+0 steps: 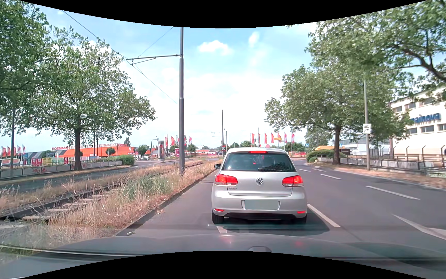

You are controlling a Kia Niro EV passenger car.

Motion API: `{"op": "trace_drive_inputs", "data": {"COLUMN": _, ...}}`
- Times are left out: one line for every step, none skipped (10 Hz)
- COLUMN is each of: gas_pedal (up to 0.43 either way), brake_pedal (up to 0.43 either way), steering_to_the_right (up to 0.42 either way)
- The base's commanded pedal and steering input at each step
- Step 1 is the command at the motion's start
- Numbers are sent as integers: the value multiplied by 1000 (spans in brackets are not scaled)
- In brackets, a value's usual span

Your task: Follow the waypoints while adhering to traffic rules and regulations

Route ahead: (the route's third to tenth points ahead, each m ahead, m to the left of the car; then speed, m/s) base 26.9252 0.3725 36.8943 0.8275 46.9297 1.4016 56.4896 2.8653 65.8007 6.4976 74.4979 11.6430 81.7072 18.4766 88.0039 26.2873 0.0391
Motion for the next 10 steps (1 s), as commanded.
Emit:
{"op": "trace_drive_inputs", "data": {"gas_pedal": 0, "brake_pedal": 207, "steering_to_the_right": -1}}
{"op": "trace_drive_inputs", "data": {"gas_pedal": 0, "brake_pedal": 207, "steering_to_the_right": -1}}
{"op": "trace_drive_inputs", "data": {"gas_pedal": 0, "brake_pedal": 207, "steering_to_the_right": -1}}
{"op": "trace_drive_inputs", "data": {"gas_pedal": 0, "brake_pedal": 207, "steering_to_the_right": -1}}
{"op": "trace_drive_inputs", "data": {"gas_pedal": 0, "brake_pedal": 207, "steering_to_the_right": -1}}
{"op": "trace_drive_inputs", "data": {"gas_pedal": 0, "brake_pedal": 201, "steering_to_the_right": -1}}
{"op": "trace_drive_inputs", "data": {"gas_pedal": 0, "brake_pedal": 207, "steering_to_the_right": -1}}
{"op": "trace_drive_inputs", "data": {"gas_pedal": 0, "brake_pedal": 207, "steering_to_the_right": -1}}
{"op": "trace_drive_inputs", "data": {"gas_pedal": 0, "brake_pedal": 207, "steering_to_the_right": -1}}
{"op": "trace_drive_inputs", "data": {"gas_pedal": 0, "brake_pedal": 207, "steering_to_the_right": -1}}
